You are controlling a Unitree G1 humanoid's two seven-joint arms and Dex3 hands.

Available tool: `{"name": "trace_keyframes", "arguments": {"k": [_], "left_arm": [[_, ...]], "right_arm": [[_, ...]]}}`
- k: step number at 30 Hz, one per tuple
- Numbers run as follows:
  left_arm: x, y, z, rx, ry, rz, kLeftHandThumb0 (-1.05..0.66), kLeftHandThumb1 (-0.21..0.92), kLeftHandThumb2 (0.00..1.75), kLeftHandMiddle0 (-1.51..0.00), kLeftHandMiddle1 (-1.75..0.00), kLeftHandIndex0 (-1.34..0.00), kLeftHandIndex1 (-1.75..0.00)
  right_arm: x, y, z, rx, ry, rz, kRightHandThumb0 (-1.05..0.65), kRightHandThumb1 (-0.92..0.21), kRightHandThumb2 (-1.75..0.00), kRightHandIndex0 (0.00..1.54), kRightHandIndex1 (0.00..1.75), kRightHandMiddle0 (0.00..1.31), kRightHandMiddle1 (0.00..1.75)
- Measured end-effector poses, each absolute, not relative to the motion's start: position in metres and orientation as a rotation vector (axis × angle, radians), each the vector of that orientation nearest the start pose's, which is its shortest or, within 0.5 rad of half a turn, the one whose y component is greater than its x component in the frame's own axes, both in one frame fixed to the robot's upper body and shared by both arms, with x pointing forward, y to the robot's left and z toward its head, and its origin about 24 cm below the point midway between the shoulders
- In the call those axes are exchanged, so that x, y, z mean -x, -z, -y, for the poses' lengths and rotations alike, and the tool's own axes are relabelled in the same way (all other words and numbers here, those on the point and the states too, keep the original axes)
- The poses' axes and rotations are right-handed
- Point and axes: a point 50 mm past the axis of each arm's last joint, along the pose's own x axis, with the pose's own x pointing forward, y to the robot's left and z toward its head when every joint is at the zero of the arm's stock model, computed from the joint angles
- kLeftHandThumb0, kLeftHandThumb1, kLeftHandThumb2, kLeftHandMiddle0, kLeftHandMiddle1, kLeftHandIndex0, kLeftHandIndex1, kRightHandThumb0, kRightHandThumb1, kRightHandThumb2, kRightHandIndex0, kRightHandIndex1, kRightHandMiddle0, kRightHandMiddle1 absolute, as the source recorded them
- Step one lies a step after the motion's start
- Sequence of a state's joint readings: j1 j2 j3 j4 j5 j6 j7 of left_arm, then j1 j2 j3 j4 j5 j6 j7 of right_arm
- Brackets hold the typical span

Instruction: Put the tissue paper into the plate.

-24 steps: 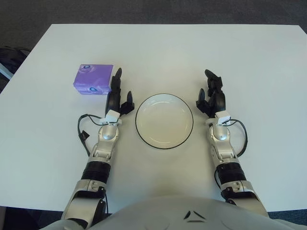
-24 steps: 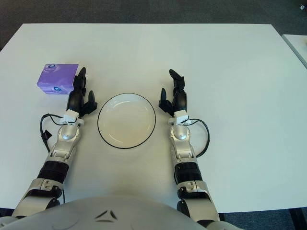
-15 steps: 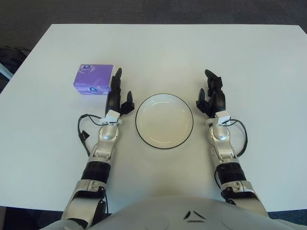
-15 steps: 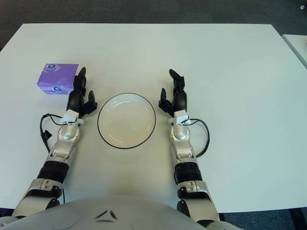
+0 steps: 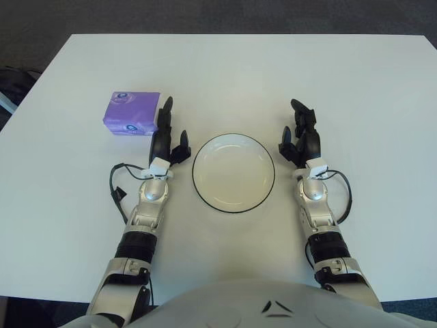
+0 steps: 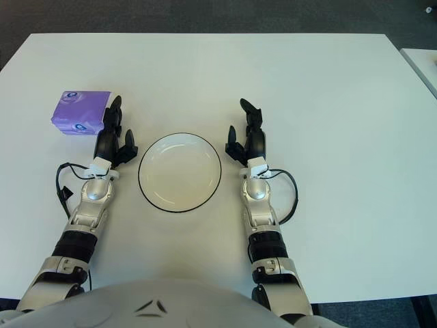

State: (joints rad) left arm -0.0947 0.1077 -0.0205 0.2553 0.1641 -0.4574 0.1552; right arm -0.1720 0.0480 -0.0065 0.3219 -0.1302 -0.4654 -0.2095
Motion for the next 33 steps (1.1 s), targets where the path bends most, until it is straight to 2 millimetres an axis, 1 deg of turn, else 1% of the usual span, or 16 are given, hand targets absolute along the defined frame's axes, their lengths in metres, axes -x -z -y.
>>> {"name": "trace_keyframes", "arguments": {"k": [4, 8, 17, 25, 33], "left_arm": [[-0.255, -0.052, -0.16, -0.255, -0.021, 0.324, -0.79, 0.92, 0.91, -0.15, -0.01, 0.0, -0.29], [-0.248, -0.053, -0.158, -0.306, 0.028, 0.341, -0.81, 0.92, 0.92, -0.14, -0.01, 0.0, -0.27], [-0.242, -0.059, -0.153, -0.476, 0.116, 0.428, -0.83, 0.92, 0.93, -0.11, 0.0, 0.0, -0.26], [-0.245, -0.066, -0.156, -0.564, 0.09, 0.55, -0.8, 0.92, 0.9, -0.11, 0.0, 0.0, -0.29], [-0.256, -0.077, -0.16, -0.591, 0.071, 0.672, -0.81, 0.92, 0.87, -0.14, -0.01, 0.0, -0.33]], "right_arm": [[-0.278, -0.055, 0.132, 0.038, 0.128, 0.319, -0.57, -0.92, -0.79, 0.28, 0.18, 0.0, 0.64], [-0.278, -0.055, 0.131, 0.036, 0.128, 0.319, -0.56, -0.92, -0.79, 0.28, 0.19, 0.0, 0.64], [-0.279, -0.055, 0.129, 0.028, 0.126, 0.316, -0.56, -0.92, -0.77, 0.28, 0.19, 0.0, 0.64], [-0.28, -0.055, 0.129, 0.026, 0.124, 0.316, -0.57, -0.92, -0.77, 0.27, 0.19, 0.0, 0.64], [-0.282, -0.055, 0.128, 0.026, 0.119, 0.316, -0.59, -0.92, -0.77, 0.27, 0.19, 0.0, 0.64]]}}
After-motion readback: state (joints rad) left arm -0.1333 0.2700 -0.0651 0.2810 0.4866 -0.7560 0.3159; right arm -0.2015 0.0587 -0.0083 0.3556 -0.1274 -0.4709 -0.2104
